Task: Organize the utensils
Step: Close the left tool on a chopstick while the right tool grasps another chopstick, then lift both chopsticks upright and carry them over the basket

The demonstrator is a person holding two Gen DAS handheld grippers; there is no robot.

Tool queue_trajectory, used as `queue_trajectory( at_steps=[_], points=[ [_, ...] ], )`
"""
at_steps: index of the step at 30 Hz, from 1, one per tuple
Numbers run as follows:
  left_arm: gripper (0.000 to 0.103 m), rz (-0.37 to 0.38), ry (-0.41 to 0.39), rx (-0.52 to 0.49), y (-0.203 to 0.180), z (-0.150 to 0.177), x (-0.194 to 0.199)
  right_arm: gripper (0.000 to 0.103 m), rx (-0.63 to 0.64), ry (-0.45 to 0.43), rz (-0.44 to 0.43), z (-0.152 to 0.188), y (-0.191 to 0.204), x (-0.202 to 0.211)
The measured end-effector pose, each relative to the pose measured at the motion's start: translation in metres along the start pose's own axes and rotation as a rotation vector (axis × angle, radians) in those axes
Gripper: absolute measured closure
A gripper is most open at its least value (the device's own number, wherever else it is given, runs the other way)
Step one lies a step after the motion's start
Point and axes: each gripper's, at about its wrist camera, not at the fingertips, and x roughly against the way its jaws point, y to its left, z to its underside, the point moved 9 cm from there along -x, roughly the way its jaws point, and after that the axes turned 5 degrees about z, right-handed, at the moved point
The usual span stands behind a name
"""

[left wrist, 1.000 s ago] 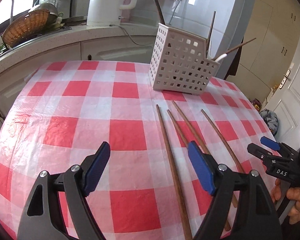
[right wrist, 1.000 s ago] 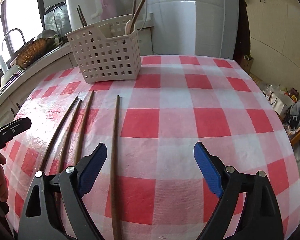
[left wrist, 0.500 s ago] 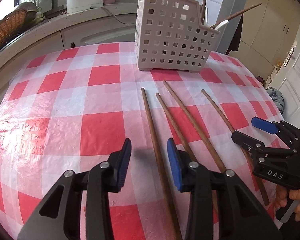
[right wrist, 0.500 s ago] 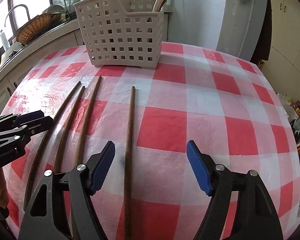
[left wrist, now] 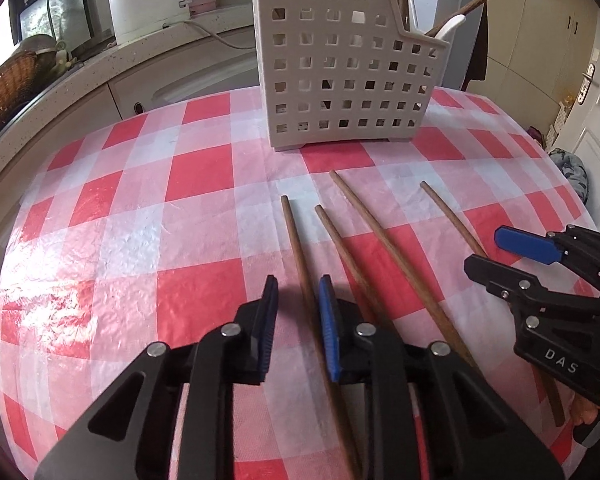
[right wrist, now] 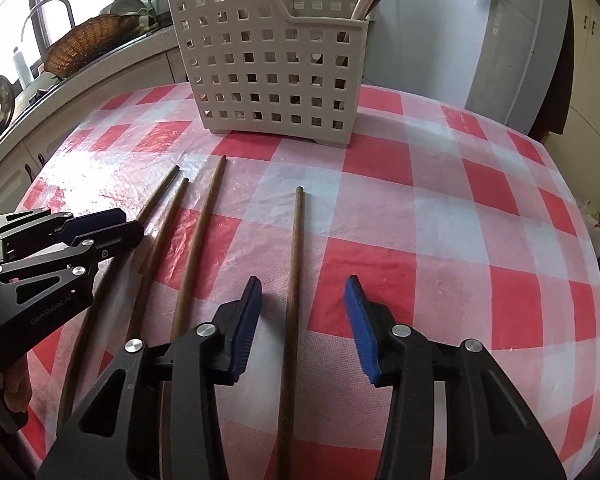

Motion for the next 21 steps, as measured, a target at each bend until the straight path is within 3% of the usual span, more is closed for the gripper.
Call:
queue_trajectory(
  at_steps=[2,5,12,21],
  points=[
    [0.094,-0.014,0.001,-0.01,0.002,-0.001,0.0,0.08,0.006,-0.008,-0.016,-0.001,0.004,0.001],
    [0.095,0.001,0.007,-0.001,0.004,0.0,0.001,0.092,-0.004,-0.013,-0.009,0.0,0.003,0.001],
    [0.097,0.049,-0.018,0.039,0.007,0.007,0.021,0.093,-0.058,-0.032,-0.022,0.007,-0.011,0.018],
    [0.097,0.058,-0.167,0.048,0.004,-0.004,0.089,0.093,-0.078,-0.14,-0.023,0.0,-0.017,0.082]
  ],
)
